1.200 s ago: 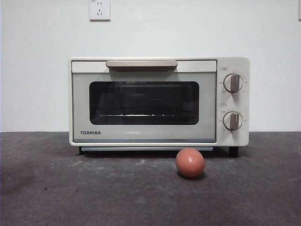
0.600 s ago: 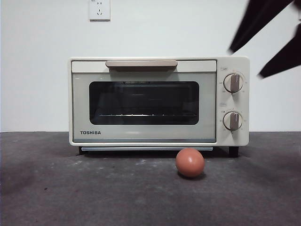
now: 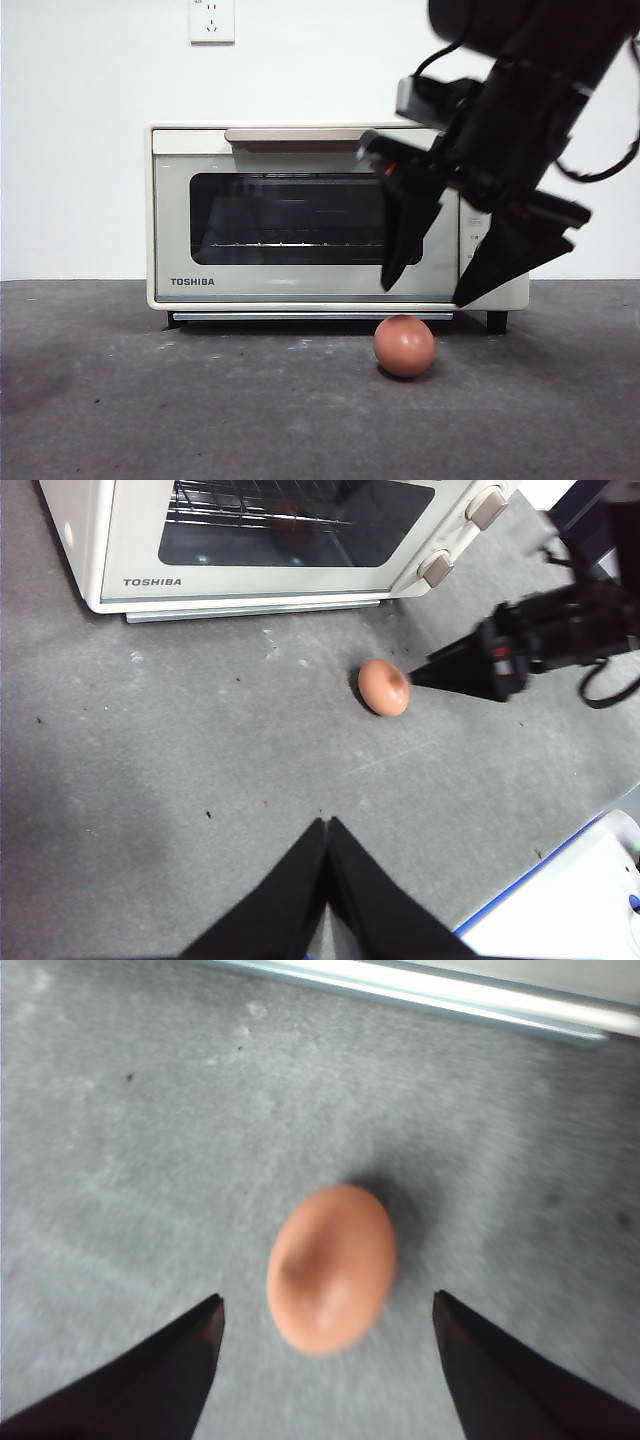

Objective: Eggoven

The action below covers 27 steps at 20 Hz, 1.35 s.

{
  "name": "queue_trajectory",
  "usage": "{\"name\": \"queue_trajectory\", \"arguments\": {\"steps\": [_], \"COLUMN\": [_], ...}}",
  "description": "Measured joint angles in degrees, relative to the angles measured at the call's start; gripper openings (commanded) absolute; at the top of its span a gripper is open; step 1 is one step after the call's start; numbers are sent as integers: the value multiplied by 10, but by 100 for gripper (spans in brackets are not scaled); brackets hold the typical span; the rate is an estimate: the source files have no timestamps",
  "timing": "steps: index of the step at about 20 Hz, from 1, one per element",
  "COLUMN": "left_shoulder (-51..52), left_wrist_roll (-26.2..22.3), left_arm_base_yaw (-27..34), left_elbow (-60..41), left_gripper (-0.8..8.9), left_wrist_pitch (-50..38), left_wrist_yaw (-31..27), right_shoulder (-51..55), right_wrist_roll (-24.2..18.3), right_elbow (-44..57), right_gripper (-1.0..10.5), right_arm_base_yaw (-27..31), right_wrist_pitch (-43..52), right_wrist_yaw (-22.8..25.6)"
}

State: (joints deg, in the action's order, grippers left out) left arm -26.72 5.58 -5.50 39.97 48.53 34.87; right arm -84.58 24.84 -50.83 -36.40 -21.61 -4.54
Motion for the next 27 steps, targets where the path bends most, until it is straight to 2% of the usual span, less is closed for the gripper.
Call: {"name": "queue_trajectory", "arguments": {"steps": [12, 16, 23, 27], "left_shoulder": [0, 0, 0, -7], "left_wrist_roll": [0, 0, 0, 1], "left_arm_base_yaw": [-8, -8, -8, -8], "left_elbow": [0, 0, 0, 0], "left_gripper": [7, 7, 7, 7], "left_wrist_pitch": [-1, -1, -1, -17], "left_wrist_yaw": [0, 0, 0, 0], "right_shoulder": [-112, -116, -116, -114], "right_wrist_roll": [5, 5, 6, 5], "right_elbow": [-30, -31, -31, -32], "right_gripper": [331, 285, 21, 3], "right_arm_base_yaw": [-4, -5, -6, -7], "right_wrist_pitch": [18, 30, 30, 29], "right_wrist_yaw": [0, 0, 0, -19]}}
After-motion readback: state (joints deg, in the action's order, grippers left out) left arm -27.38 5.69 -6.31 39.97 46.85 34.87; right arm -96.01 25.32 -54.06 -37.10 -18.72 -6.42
